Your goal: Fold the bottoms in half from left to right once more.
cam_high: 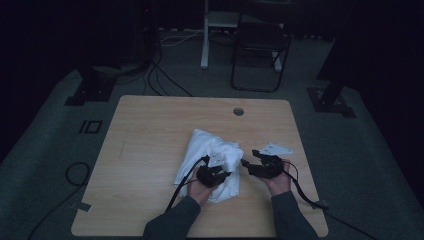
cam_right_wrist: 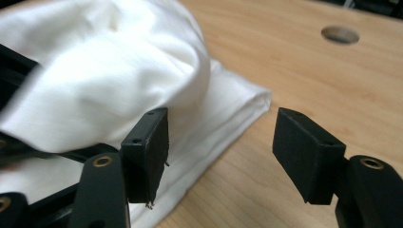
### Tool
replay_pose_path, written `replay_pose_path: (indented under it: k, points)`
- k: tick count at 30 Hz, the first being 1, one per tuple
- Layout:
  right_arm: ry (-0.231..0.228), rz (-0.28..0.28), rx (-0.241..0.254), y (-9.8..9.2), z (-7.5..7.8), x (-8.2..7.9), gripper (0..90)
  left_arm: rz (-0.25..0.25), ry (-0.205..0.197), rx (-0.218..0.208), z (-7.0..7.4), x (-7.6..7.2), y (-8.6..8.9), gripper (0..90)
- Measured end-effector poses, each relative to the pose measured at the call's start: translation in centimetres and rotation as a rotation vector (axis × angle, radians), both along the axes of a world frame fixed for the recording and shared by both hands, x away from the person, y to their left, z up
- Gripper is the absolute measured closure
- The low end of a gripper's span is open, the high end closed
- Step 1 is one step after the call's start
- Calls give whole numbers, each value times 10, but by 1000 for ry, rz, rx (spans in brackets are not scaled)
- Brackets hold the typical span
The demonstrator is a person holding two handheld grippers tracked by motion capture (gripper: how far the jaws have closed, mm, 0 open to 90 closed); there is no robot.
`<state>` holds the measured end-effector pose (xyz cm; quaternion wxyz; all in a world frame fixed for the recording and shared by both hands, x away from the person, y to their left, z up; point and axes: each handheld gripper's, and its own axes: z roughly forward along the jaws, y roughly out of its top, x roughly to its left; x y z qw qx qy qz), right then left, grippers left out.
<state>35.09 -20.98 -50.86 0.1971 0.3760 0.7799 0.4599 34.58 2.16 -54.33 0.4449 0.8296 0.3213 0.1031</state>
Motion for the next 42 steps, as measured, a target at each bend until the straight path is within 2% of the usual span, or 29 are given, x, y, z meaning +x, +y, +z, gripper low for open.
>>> replay_pose_path:
  k: [4, 8, 11, 12, 13, 15, 16, 18, 21, 23, 26, 28, 30, 32, 35, 37, 40, 42]
  points:
    - [-20, 7, 74, -1, 9, -3, 348, 2, -4, 13, 0, 0, -1, 823]
    - [-8, 51, 156, 9, 16, 0, 317, 4, -3, 17, 0, 0, -2, 823]
    - [14, 76, 140, 21, 15, 7, 286, 7, -1, 15, 0, 0, -2, 822]
    - [37, 86, 130, 26, 12, 11, 285, 9, 2, 12, 0, 0, -2, 821]
    - [63, 88, 129, 31, 8, 16, 317, 9, 2, 12, 0, 0, -2, 819]
    - [114, 112, 132, 35, 1, 25, 476, 16, 16, 0, 1, 1, -1, 805]
    - [117, 125, 127, 37, -1, 27, 615, 16, 21, -12, 2, 1, 0, 785]
    - [104, 106, 97, 38, -1, 28, 741, 7, 27, -45, 7, -1, 1, 708]
    - [103, 74, 114, 35, 0, 33, 792, 6, -4, -71, 22, -10, 5, 613]
    - [104, 59, 122, 32, 2, 36, 798, 3, -33, -93, 36, -17, 9, 580]
    - [100, 51, 103, 29, 2, 39, 800, 6, -93, -134, 61, -23, 23, 565]
    - [100, 36, 80, 29, 1, 41, 802, 38, -141, -164, 77, -25, 38, 558]
    - [107, 28, 68, 28, -2, 43, 802, 81, -174, -172, 89, -22, 55, 556]
    - [115, 17, 57, 27, -5, 46, 802, 131, -160, -171, 94, -16, 73, 556]
    - [121, 12, 52, 27, -7, 49, 800, 191, -90, -182, 87, -6, 93, 562]
    - [127, 6, 53, 27, -8, 51, 797, 191, -55, -175, 77, -4, 99, 564]
    - [129, 2, 49, 26, -9, 54, 792, 175, -24, -149, 61, -6, 101, 566]
    - [132, -1, 43, 26, -9, 55, 786, 162, -9, -150, 54, -8, 100, 568]
